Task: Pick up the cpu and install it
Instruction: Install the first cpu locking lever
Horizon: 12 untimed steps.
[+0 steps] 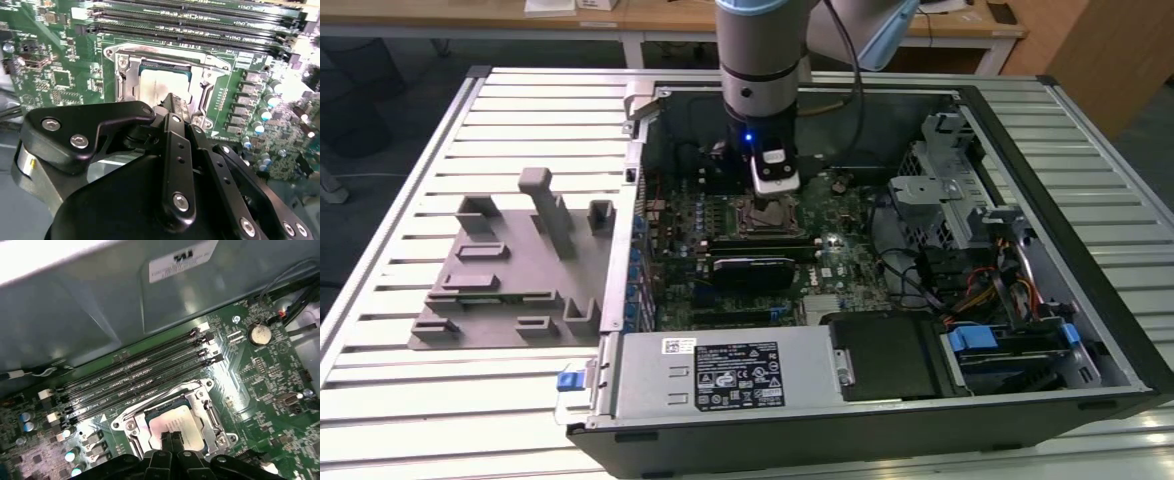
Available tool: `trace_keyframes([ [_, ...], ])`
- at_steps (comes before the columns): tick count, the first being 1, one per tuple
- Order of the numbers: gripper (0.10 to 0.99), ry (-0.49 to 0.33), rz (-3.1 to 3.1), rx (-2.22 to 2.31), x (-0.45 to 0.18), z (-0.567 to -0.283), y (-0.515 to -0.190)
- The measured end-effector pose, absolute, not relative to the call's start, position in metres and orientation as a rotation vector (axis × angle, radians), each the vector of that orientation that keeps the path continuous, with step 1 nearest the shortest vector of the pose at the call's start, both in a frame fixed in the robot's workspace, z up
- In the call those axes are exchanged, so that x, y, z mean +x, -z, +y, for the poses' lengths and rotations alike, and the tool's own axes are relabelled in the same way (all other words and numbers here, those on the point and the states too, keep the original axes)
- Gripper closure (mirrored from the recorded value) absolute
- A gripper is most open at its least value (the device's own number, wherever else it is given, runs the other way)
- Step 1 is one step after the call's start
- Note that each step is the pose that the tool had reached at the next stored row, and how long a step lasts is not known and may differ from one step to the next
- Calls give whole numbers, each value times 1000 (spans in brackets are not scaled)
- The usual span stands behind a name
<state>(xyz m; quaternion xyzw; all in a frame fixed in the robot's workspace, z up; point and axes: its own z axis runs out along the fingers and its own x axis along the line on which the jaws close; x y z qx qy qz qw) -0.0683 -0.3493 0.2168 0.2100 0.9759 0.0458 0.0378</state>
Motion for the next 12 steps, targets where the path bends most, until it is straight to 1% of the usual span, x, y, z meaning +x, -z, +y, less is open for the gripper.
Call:
trace_keyframes([
  [3,980,-139,2994,644,-68,-349,-224],
  [9,980,-138,2996,644,-59,-349,-224],
  [12,980,-109,3002,644,-54,-349,-224],
])
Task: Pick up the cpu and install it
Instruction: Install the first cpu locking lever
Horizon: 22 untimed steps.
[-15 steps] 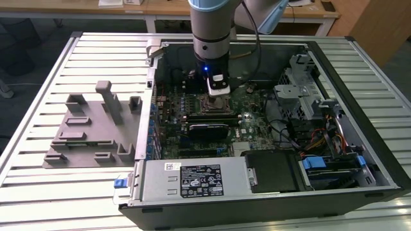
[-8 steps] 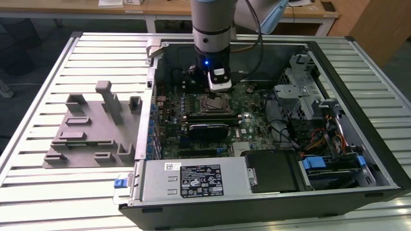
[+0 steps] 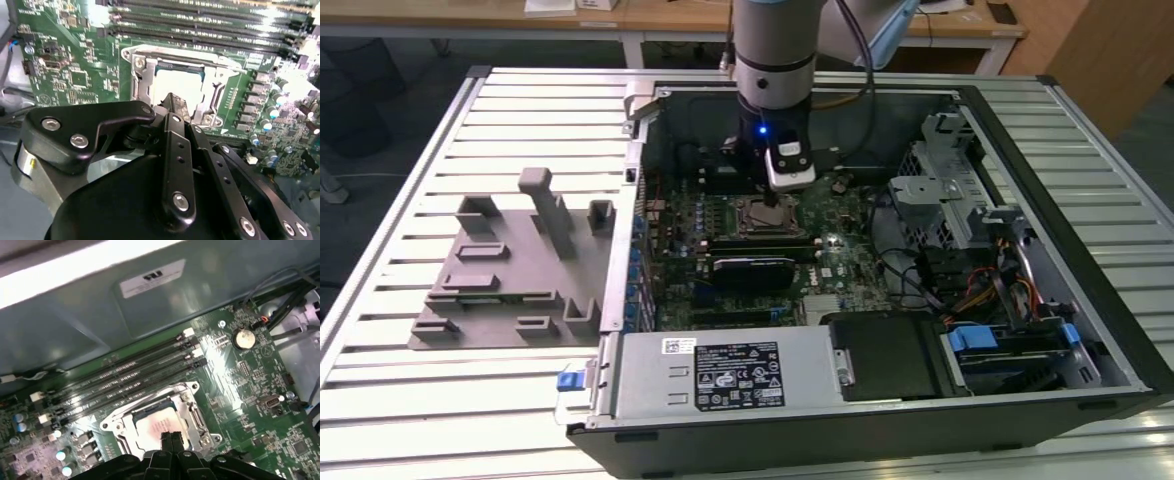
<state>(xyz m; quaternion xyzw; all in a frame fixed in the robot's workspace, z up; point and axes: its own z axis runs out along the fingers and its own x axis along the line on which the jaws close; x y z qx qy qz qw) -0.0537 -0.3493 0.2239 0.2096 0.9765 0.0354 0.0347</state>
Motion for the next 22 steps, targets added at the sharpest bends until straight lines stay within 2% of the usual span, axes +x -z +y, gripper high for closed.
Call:
trace_keyframes([
  [3,980,-59,3006,643,-51,-349,-224],
  [11,980,-65,3032,535,-50,-349,-222],
  [22,980,-65,3033,531,-50,-349,-238],
])
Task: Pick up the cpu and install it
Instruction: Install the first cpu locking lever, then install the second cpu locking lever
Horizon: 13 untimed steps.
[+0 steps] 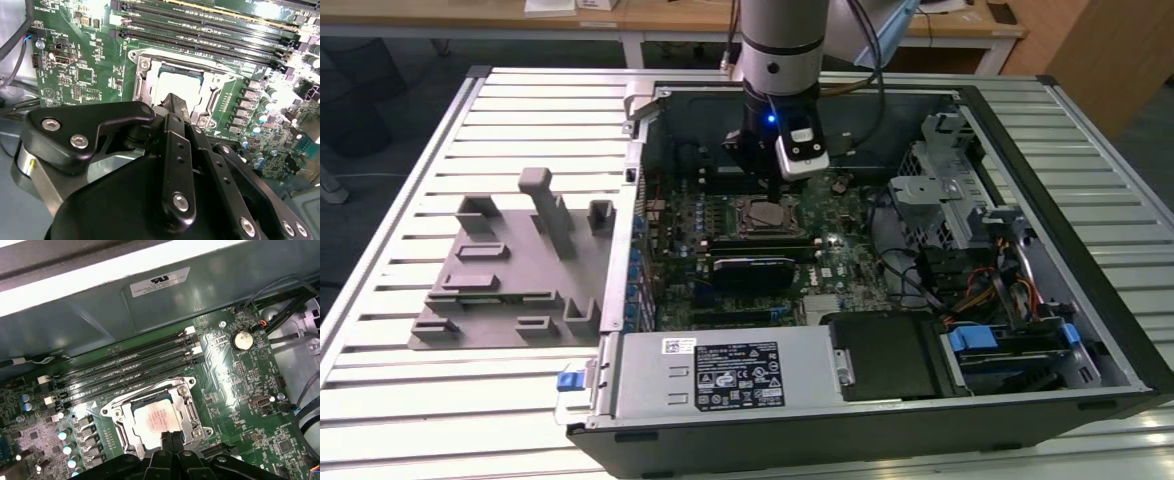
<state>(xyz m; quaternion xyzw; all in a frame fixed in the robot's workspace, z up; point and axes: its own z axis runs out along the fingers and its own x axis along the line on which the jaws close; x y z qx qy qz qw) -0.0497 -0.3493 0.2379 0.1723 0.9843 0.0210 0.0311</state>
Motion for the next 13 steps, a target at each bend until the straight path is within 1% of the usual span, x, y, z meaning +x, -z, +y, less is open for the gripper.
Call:
trace_keyframes([
  [13,980,-63,3033,531,-50,-349,-242],
])
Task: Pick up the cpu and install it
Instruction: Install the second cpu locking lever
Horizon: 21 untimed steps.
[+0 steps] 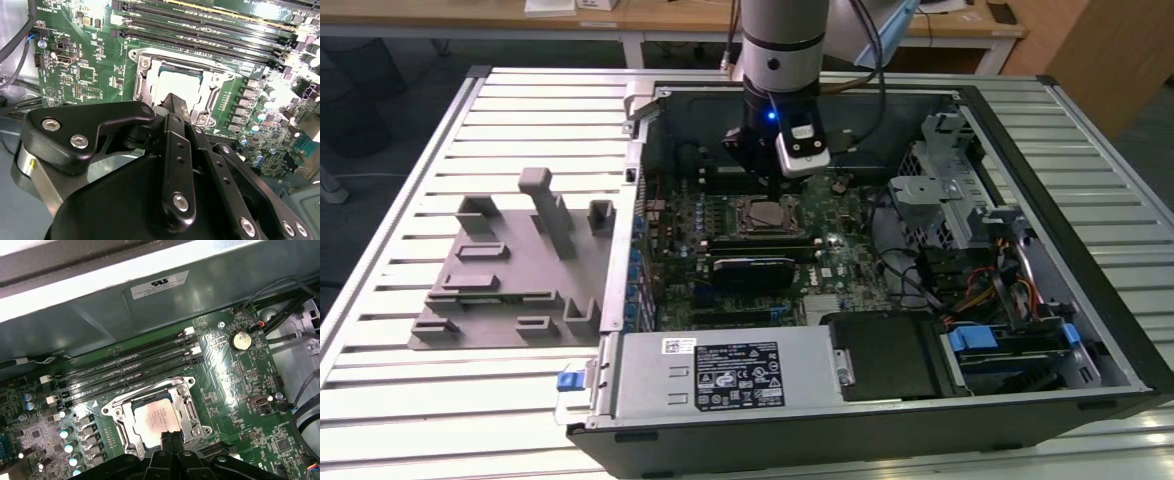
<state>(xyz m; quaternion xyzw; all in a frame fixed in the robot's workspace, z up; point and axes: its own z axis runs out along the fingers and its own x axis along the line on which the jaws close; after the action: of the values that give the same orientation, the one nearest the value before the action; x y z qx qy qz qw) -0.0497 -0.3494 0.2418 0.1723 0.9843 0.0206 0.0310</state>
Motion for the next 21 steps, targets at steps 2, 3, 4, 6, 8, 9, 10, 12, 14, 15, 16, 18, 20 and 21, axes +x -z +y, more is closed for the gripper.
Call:
trace_keyframes([
  [2,980,-64,3033,531,-50,-349,-244],
  [3,980,-63,3033,531,-50,-349,-244],
  [4,980,-64,3032,531,-50,-349,-245],
  [6,980,-64,3032,531,-50,-349,-245],
  [8,980,-63,3033,531,-50,-351,-245],
  [9,980,-64,3033,531,-50,-353,-245],
  [10,980,-64,3032,531,-50,-355,-245],
  [12,980,-64,3032,531,-50,-359,-245],
  [14,980,-64,3033,531,-50,-364,-245],
  [15,980,-64,3032,531,-50,-366,-244],
  [16,980,-64,3032,531,-50,-368,-244],
  [18,980,-63,3033,531,-50,-372,-244],
  [20,980,-64,3033,531,-50,-377,-244],
  [21,980,-64,3033,530,-50,-378,-244],
])
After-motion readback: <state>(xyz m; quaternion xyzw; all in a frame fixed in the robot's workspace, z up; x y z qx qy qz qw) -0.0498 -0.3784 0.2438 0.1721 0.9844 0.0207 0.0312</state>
